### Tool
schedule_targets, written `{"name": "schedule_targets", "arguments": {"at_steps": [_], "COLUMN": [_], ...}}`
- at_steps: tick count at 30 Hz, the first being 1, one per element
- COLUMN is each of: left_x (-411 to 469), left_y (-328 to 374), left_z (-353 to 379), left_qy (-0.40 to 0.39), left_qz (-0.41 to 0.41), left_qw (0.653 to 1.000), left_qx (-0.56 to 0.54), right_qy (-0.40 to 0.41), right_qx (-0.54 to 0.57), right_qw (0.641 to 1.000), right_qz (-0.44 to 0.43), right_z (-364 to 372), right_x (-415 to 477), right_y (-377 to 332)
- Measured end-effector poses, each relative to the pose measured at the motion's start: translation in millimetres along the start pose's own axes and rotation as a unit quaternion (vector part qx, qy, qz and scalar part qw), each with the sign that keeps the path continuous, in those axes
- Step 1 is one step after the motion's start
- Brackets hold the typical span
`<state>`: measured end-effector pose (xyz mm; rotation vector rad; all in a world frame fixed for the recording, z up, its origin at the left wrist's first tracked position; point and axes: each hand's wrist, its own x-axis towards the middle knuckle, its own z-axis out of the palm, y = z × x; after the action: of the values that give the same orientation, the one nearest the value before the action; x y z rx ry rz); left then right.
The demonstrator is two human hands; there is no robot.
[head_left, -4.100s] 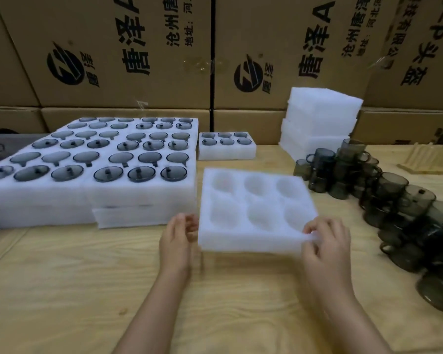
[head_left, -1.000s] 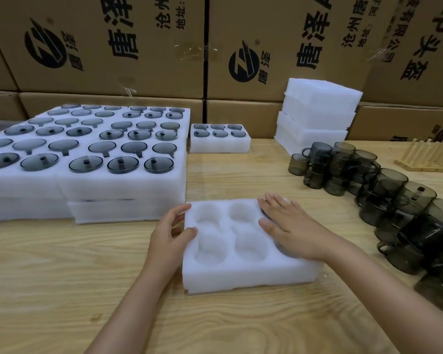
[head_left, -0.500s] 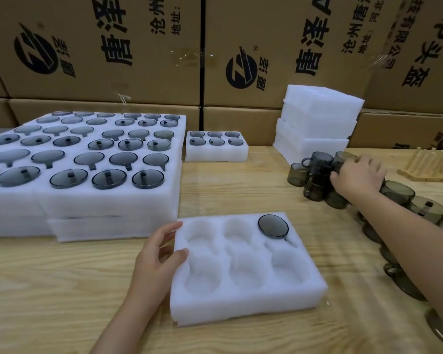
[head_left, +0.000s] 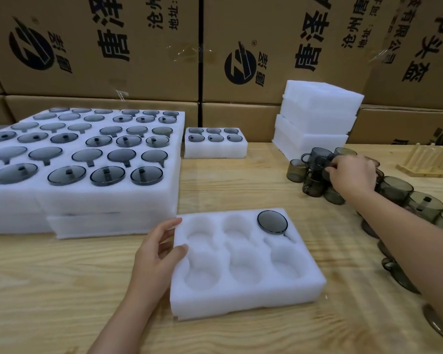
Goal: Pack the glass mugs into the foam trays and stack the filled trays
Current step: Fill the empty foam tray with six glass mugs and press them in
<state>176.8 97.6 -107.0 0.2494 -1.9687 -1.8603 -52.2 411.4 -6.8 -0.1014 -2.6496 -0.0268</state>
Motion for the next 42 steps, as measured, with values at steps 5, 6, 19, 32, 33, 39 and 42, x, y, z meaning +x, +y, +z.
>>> {"name": "schedule_targets", "arguments": {"at_steps": [5,6,19,32,33,39,42], "left_x": [-1,-1,-1,-2,-2,-3,-3], "left_y": [3,4,7,12,12,12,13], "left_z": [0,0,2,2,2,2,2], "left_qy": [0.002,0.001,-0.004,-0.009,-0.008,-0.006,-0.006], "left_qz": [-0.005,-0.006,0.001,0.005,0.004,0.002,0.001], "left_qw": [1.000,1.000,1.000,1.000,1.000,1.000,1.000], "left_qx": [0.009,0.008,0.008,0.012,0.012,0.016,0.022], "right_qy": [0.008,0.010,-0.115,-0.250,-0.253,-0.241,-0.242], "right_qx": [0.209,0.235,0.374,0.327,0.325,0.284,0.289], "right_qw": [0.977,0.970,0.900,0.858,0.857,0.857,0.847], "right_qz": [-0.038,-0.053,-0.190,-0.308,-0.311,-0.357,-0.375], "right_z": [-24,-29,-89,-69,-68,-59,-56], "right_x": [-27,-33,-113,-113,-113,-121,-121], "right_y": [-16,-21,-94,-102,-102,-101,-106]}}
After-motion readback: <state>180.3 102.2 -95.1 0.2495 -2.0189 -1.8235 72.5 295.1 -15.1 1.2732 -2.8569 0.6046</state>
